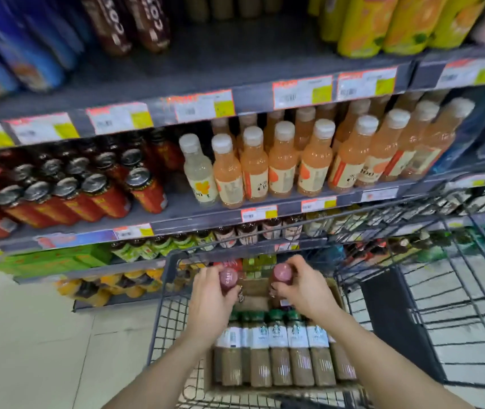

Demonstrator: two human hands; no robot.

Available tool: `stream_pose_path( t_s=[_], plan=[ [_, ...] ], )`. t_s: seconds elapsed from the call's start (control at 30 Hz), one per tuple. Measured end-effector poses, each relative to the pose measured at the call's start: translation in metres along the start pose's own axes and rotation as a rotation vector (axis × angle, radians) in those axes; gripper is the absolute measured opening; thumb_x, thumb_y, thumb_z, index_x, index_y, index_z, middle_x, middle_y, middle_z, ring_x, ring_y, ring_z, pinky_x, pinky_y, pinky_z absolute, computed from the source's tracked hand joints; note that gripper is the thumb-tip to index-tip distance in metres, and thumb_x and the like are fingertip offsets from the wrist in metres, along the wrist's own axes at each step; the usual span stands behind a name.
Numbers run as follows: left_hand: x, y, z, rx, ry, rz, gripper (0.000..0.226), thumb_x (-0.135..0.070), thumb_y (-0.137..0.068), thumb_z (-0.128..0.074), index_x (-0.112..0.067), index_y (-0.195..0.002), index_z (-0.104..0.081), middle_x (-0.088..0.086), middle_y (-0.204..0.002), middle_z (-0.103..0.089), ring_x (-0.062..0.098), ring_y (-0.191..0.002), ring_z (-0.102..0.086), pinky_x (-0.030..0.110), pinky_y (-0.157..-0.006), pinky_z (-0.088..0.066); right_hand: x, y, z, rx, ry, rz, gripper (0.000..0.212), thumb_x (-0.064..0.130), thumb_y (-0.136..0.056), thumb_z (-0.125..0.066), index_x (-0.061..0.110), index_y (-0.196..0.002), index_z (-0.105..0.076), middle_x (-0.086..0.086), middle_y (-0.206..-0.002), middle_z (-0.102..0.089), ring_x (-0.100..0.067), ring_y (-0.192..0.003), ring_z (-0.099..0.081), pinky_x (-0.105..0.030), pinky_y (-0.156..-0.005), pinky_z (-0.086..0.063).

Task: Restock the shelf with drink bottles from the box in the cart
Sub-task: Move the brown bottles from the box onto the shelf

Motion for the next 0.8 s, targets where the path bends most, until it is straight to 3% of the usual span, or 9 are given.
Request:
stream_pose_path(
  t_s=[0.07,0.17,0.37,0.53,0.67,0.8],
  plan=[
    [-0.01,0.003,0.033,-0.032,0.022,-0.003,0.042,-0.028,-0.082,-0.078,-0.019,-0.118,-0.057,-0.01,-0.102,-0.044,0.011,-0.102,-0.047,0.023,-0.089,-0.038,0.024,0.012,0.013,-0.018,-0.051,0.002,0.038,0.039,-0.072,-0.075,0.038,-0.096,-0.046,0.018,-0.078,-0.063,0.009,-0.064,-0.057,-0.01,-0.049,-0.042],
    [-0.023,0.008,0.084,-0.068,0.043,-0.005,0.041,-0.03,-0.082,-0.076,-0.02,-0.117,-0.057,-0.008,-0.103,-0.047,0.015,-0.105,-0.048,0.026,-0.09,-0.039,0.067,0.03,0.031,-0.039,-0.094,0.025,0.034,0.039,-0.075,-0.075,0.037,-0.093,-0.046,0.016,-0.079,-0.066,0.007,-0.063,-0.061,-0.008,-0.047,-0.041],
    [-0.043,0.017,0.184,-0.141,0.111,-0.083,0.041,-0.036,-0.083,-0.075,-0.029,-0.117,-0.054,-0.021,-0.101,-0.043,0.003,-0.1,-0.043,0.019,-0.086,-0.034,0.167,0.066,0.068,-0.14,-0.098,0.155,0.036,0.047,-0.077,-0.074,0.036,-0.102,-0.05,0.02,-0.089,-0.064,0.006,-0.072,-0.059,-0.011,-0.054,-0.041],
    [-0.054,0.018,0.267,-0.218,0.138,-0.172,0.043,-0.039,-0.081,-0.074,-0.027,-0.118,-0.055,-0.013,-0.105,-0.047,0.009,-0.103,-0.047,0.023,-0.084,-0.036,0.243,0.093,0.095,-0.209,-0.107,0.25,0.036,0.047,-0.076,-0.074,0.035,-0.104,-0.055,0.019,-0.089,-0.066,0.004,-0.069,-0.064,-0.012,-0.052,-0.044],
    [-0.067,0.015,0.337,-0.318,0.193,-0.237,0.039,-0.037,-0.077,-0.074,-0.028,-0.112,-0.06,-0.012,-0.101,-0.052,0.008,-0.095,-0.052,0.02,-0.078,-0.033,0.305,0.111,0.12,-0.295,-0.117,0.338,0.036,0.046,-0.074,-0.077,0.035,-0.102,-0.057,0.019,-0.093,-0.063,0.006,-0.081,-0.059,-0.019,-0.066,-0.045],
    [-0.082,0.002,0.395,-0.372,0.272,-0.27,0.033,-0.035,-0.077,-0.075,-0.032,-0.105,-0.058,-0.01,-0.103,-0.057,0.009,-0.095,-0.055,0.024,-0.082,-0.039,0.361,0.12,0.142,-0.361,-0.144,0.403,0.027,0.042,-0.073,-0.08,0.035,-0.088,-0.059,0.019,-0.087,-0.066,0.008,-0.078,-0.061,-0.015,-0.066,-0.047]
  ],
)
Point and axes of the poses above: each hand's wrist, its own y-axis away from the middle knuckle, its own z-axis out of the back of the hand, x = y × z, the point moved 6 cm from there along -y, towards the middle knuckle
